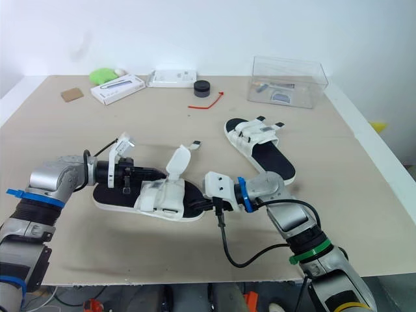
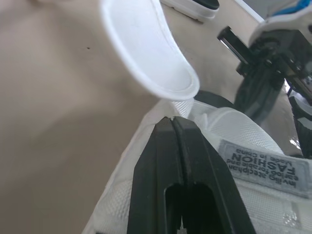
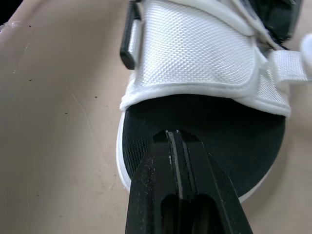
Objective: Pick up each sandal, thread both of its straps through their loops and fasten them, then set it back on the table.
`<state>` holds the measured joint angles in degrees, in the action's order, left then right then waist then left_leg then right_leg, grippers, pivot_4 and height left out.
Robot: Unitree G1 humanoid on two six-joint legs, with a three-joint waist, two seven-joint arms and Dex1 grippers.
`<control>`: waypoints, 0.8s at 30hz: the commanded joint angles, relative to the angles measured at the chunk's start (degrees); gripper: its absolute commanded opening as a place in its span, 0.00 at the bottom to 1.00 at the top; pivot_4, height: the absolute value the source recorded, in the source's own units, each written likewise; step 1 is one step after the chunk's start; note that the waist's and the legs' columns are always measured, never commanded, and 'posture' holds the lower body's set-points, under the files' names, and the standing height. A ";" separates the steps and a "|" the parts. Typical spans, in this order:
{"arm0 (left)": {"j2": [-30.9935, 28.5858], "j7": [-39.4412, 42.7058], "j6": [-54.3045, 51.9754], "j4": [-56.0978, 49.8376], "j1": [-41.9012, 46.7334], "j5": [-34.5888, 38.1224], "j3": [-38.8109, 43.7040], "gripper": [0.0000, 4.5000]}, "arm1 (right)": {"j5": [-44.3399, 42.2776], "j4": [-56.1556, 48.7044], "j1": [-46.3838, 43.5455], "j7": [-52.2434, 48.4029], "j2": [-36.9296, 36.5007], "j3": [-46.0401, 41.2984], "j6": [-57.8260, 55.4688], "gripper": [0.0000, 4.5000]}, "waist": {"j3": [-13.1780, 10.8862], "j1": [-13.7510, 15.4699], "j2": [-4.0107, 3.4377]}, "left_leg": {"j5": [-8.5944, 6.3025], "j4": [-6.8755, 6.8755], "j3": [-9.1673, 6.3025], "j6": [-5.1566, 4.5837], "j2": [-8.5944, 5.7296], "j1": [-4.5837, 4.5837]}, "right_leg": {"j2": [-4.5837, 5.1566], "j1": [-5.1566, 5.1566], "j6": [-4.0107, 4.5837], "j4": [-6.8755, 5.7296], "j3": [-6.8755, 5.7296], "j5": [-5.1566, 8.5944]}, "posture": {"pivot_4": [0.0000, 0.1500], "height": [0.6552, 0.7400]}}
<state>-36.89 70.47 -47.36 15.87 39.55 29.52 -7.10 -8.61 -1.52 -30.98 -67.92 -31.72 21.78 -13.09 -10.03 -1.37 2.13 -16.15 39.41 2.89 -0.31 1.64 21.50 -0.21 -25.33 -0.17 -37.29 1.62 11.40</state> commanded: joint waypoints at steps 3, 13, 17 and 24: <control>-1.57 0.44 -3.56 -6.31 -1.95 2.51 2.05 0.01 | 0.23 1.87 -1.98 1.03 0.41 -1.94 1.59 0.00 | 0.00 0.05 0.00 | 0.00 0.00 -0.01 0.00 0.00 0.01 | 0.03 0.00 0.00 0.00 -0.01 0.00 | 1.00 1.00; -0.81 -3.66 -2.30 -5.28 -0.81 3.06 6.03 0.01 | 0.47 1.42 -1.22 0.81 0.79 -1.11 2.14 0.00 | 0.00 0.05 0.00 | 0.00 0.00 -0.02 0.00 0.01 0.01 | 0.03 0.00 0.00 0.00 -0.01 0.00 | 1.00 1.00; -2.44 -3.05 -7.23 -3.91 2.27 6.17 9.28 0.13 | 0.46 0.88 -0.53 0.66 0.34 -1.18 2.24 0.00 | 0.00 0.06 0.01 | 0.00 0.01 -0.03 0.00 0.00 0.02 | 0.02 0.00 0.00 0.00 -0.03 0.00 | 1.00 1.00; 1.87 -10.03 -9.49 7.41 7.02 5.75 13.56 0.83 | 0.54 0.71 -0.35 0.58 0.26 -1.11 2.37 0.00 | 0.00 0.05 0.01 | 0.00 0.00 -0.03 0.00 -0.04 0.01 | 0.06 0.02 0.04 0.00 -0.04 -0.02 | 1.00 1.00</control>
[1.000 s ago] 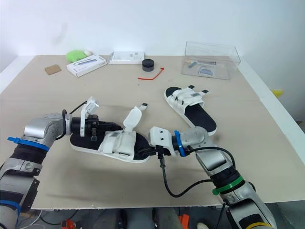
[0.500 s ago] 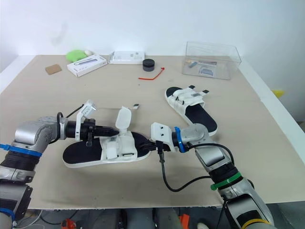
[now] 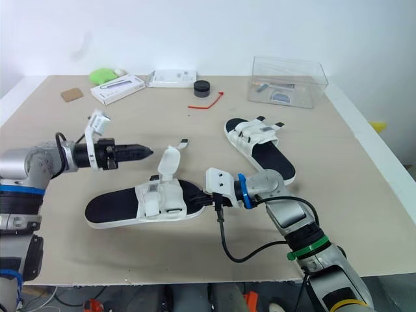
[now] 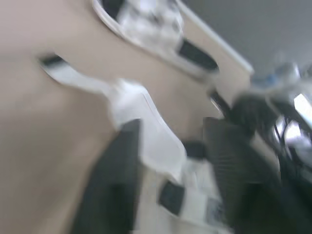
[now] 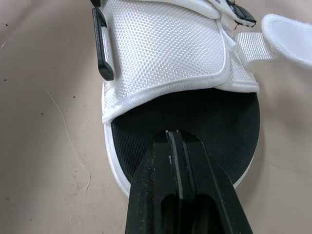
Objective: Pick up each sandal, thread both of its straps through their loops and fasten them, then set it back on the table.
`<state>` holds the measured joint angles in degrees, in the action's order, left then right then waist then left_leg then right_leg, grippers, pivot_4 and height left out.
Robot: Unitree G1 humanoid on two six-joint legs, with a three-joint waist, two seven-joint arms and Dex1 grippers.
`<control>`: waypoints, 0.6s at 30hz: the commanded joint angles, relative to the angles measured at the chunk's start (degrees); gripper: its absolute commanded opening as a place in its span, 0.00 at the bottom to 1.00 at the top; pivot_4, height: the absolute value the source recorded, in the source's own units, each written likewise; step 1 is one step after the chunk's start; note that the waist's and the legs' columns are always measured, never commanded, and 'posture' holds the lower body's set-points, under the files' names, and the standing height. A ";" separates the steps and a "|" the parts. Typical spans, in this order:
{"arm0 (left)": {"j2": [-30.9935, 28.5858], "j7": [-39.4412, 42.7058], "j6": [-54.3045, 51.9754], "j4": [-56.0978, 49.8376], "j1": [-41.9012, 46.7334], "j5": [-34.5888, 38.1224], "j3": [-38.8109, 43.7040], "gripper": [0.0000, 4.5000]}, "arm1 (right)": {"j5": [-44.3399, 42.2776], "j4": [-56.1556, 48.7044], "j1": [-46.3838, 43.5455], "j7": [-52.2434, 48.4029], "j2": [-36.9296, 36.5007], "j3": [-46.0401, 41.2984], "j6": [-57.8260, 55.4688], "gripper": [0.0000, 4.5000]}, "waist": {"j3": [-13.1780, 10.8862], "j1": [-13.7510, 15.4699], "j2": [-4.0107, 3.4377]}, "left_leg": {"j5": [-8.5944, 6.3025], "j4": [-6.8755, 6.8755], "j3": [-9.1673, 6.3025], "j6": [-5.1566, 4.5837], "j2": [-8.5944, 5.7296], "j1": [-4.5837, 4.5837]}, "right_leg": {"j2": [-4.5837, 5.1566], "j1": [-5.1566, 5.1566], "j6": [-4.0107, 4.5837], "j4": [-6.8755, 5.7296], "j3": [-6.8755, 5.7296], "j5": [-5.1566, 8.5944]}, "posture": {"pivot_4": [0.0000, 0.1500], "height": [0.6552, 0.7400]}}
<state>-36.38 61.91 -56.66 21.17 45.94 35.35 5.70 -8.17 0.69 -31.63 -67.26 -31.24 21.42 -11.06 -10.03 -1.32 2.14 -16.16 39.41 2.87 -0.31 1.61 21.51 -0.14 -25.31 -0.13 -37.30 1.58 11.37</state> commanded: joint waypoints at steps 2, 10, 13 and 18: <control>2.95 -2.78 -0.35 3.82 1.16 -0.56 0.41 0.98 | 0.13 -1.43 0.23 -0.06 -0.12 -0.72 0.36 0.00 | 0.00 -0.01 0.02 | 0.00 0.00 0.01 0.00 -0.01 0.01 | 0.03 -0.01 0.13 0.00 0.01 -0.09 | 1.00 1.00; 8.79 -1.28 -1.11 14.90 6.63 -3.73 -4.26 0.98 | 0.38 -1.25 -0.10 -0.05 0.07 -0.64 0.42 0.00 | 0.02 -0.06 0.08 | 0.00 0.01 0.00 0.00 -0.08 0.04 | 0.01 -0.01 0.15 0.00 -0.01 -0.11 | 1.00 1.00; 10.58 0.61 -0.07 19.83 9.79 -4.95 -5.23 0.98 | 0.43 -1.57 -0.05 0.05 0.07 -0.70 0.21 0.00 | 0.02 -0.06 0.08 | 0.00 0.01 0.00 0.00 -0.11 0.04 | -0.03 -0.02 0.16 0.00 0.00 -0.11 | 1.00 1.00; 12.50 2.66 1.91 27.31 14.88 -6.24 -4.45 0.98 | 0.46 -2.09 0.25 0.25 -0.10 -0.88 -0.08 0.00 | 0.02 -0.06 0.08 | 0.00 0.01 -0.01 0.01 -0.13 0.06 | -0.03 -0.02 0.17 0.01 -0.01 -0.10 | 1.00 1.00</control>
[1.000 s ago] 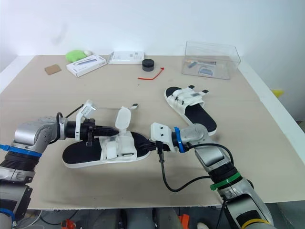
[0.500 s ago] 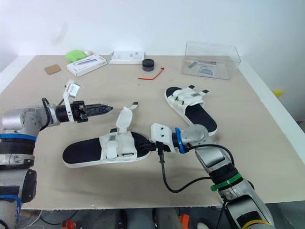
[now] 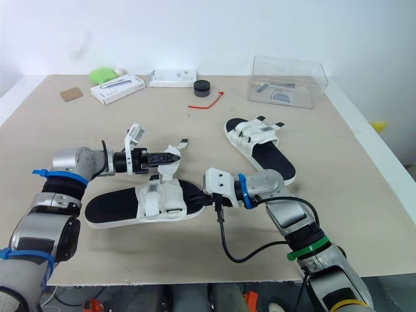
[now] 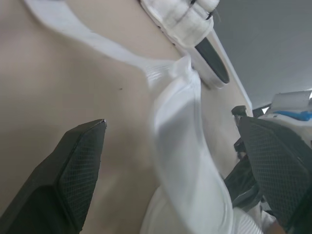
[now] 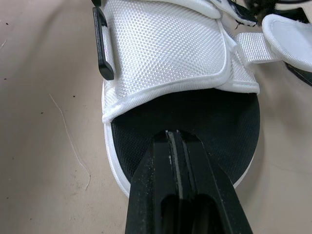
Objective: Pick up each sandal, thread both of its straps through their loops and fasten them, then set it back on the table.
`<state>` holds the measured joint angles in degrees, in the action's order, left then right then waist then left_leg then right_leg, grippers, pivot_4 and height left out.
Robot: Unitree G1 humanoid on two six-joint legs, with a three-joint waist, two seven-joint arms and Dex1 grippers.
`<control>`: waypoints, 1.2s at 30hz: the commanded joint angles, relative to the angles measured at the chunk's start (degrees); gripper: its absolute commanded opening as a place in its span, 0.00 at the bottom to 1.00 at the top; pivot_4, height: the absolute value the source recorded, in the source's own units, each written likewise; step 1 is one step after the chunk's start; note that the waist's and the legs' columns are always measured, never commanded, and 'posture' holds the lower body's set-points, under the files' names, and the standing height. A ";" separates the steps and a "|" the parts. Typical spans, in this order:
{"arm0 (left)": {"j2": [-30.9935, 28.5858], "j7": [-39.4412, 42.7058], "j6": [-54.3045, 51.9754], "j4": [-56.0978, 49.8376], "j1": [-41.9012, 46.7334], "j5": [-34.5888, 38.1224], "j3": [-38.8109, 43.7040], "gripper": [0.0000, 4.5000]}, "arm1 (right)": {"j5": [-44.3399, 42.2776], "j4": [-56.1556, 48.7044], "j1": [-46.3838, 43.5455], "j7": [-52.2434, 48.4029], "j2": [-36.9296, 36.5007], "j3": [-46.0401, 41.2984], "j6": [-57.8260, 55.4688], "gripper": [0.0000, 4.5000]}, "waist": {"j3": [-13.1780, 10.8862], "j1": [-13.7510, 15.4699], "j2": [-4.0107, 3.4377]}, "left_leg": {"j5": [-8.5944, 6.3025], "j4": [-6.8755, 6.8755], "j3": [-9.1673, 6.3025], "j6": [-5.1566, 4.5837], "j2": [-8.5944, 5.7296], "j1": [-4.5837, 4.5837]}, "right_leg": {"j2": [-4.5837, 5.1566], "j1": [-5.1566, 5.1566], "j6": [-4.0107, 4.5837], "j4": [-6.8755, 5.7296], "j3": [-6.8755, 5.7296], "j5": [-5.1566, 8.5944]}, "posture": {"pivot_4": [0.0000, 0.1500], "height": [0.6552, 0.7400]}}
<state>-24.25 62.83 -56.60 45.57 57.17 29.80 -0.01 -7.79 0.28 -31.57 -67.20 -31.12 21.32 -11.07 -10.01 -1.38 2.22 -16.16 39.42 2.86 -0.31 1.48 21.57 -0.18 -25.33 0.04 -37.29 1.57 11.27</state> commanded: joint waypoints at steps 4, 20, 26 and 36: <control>2.14 0.31 5.78 11.92 8.54 -1.25 4.49 0.98 | 0.14 -2.33 0.75 0.48 -0.44 -0.92 -0.28 0.00 | 0.00 -0.01 0.00 | 0.00 0.00 -0.01 0.00 -0.01 0.01 | 0.00 0.00 -0.01 0.00 -0.01 0.00 | 1.00 1.00; 3.96 1.23 14.01 19.94 14.78 -4.06 9.82 0.98 | 0.23 -4.01 1.77 1.19 -1.11 -1.15 -1.41 0.00 | -0.01 0.00 0.01 | -0.03 0.00 -0.02 -0.02 -0.06 0.08 | 0.06 -0.04 -0.04 0.02 -0.01 0.02 | 1.00 1.00; 4.82 2.06 15.60 20.08 14.83 -6.08 9.64 0.98 | 0.38 -3.57 1.35 1.14 -0.92 -1.04 -1.23 0.00 | -0.01 0.00 0.01 | -0.03 0.00 -0.03 -0.02 -0.08 0.09 | 0.06 -0.04 -0.05 0.02 -0.02 0.03 | 1.00 1.00; 5.30 0.41 21.62 20.89 14.96 -8.56 10.43 0.35 | 0.57 -3.38 1.19 1.21 -0.75 -0.96 -1.12 0.00 | -0.01 0.00 0.01 | -0.03 0.00 -0.03 -0.02 -0.07 0.09 | 0.06 -0.04 -0.05 0.02 -0.01 0.02 | 1.00 1.00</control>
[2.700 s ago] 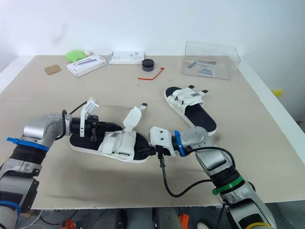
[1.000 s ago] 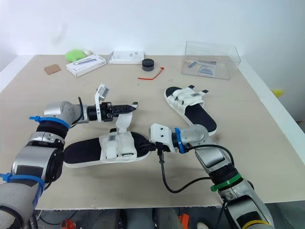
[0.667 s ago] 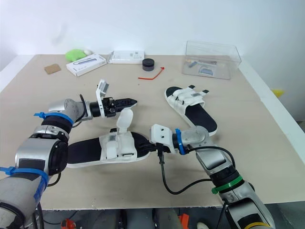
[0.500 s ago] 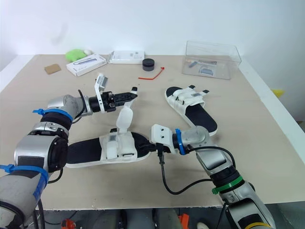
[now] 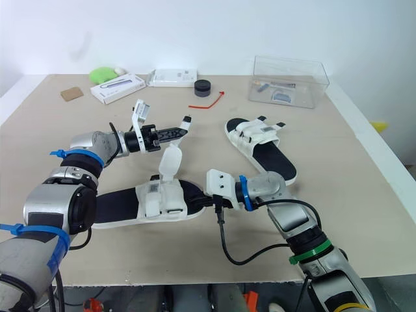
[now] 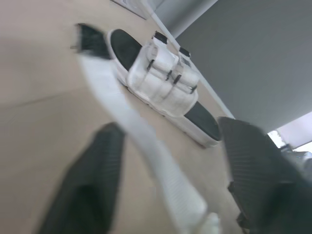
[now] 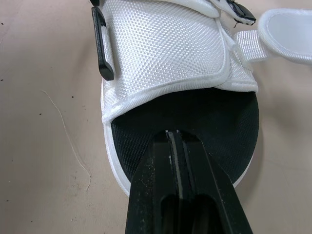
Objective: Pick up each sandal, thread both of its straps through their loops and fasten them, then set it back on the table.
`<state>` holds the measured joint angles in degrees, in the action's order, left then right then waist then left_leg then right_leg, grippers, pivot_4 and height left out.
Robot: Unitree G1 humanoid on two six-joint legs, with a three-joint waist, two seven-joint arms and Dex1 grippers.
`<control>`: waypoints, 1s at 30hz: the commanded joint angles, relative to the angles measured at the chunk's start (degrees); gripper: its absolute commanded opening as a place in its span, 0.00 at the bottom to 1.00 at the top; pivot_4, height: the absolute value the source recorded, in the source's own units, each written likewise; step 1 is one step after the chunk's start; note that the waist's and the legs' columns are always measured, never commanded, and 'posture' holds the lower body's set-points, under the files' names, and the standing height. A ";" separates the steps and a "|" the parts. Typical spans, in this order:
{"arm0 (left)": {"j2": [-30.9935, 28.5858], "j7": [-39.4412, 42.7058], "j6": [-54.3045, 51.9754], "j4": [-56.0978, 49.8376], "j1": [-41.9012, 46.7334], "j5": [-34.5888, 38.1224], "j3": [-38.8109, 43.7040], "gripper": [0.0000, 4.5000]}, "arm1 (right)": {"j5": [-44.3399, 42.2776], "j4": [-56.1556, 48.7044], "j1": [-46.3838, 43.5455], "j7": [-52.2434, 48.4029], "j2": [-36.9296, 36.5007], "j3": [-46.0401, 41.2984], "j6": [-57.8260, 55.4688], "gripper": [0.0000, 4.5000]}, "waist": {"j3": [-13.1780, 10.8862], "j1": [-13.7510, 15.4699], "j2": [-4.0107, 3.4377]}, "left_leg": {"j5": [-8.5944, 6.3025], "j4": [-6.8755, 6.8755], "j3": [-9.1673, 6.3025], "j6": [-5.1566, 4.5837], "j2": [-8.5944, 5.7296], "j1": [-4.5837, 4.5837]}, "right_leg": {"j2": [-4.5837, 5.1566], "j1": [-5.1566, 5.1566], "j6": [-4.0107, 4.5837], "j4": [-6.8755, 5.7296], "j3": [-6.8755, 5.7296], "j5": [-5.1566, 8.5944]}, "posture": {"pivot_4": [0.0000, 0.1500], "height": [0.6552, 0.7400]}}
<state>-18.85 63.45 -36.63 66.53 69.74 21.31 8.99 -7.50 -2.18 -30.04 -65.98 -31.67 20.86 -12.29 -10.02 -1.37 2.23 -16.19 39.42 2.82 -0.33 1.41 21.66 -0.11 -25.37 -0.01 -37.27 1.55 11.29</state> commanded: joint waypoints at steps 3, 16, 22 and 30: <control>-0.09 0.10 3.09 -0.24 2.57 -0.97 0.94 0.02 | 0.31 -1.04 -0.18 0.00 -0.25 -0.47 0.16 0.00 | 0.00 0.00 0.00 | 0.00 0.00 0.00 0.00 0.00 0.00 | 0.00 0.00 0.00 0.00 -0.01 0.00 | 1.00 1.00; -1.70 8.17 19.51 -36.92 -9.52 -6.34 -10.27 0.02 | 0.24 -2.14 0.94 -0.09 -0.84 -0.63 -0.03 0.00 | 0.00 -0.04 0.00 | -0.01 0.00 0.03 0.03 0.13 0.00 | 0.02 -0.01 0.01 -0.02 0.11 0.00 | 1.00 1.00; -9.52 14.83 27.82 -62.00 -23.87 -8.62 -18.07 0.02 | 0.37 -1.55 0.80 -0.21 -0.82 -0.44 0.52 0.00 | 0.01 0.05 -0.02 | -0.05 -0.01 0.09 0.08 0.17 -0.07 | 0.00 0.00 0.00 -0.02 0.32 0.00 | 1.00 1.00; -17.52 16.48 54.13 -61.37 -30.77 -14.52 -19.79 0.02 | 0.67 -0.81 0.50 -0.74 -0.33 -0.05 1.37 0.00 | 0.01 0.16 -0.02 | 0.01 0.08 0.13 0.05 0.20 -0.15 | -0.04 0.06 -0.11 -0.02 0.25 -0.07 | 1.00 1.00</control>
<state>-35.27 79.35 11.83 6.07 38.90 7.56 -11.19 -6.94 -2.83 -29.36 -66.12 -31.94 20.84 -11.69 -10.01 -1.21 2.22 -16.18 39.51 2.95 -0.28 1.61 21.50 -0.15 -25.31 -0.12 -37.29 1.80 11.21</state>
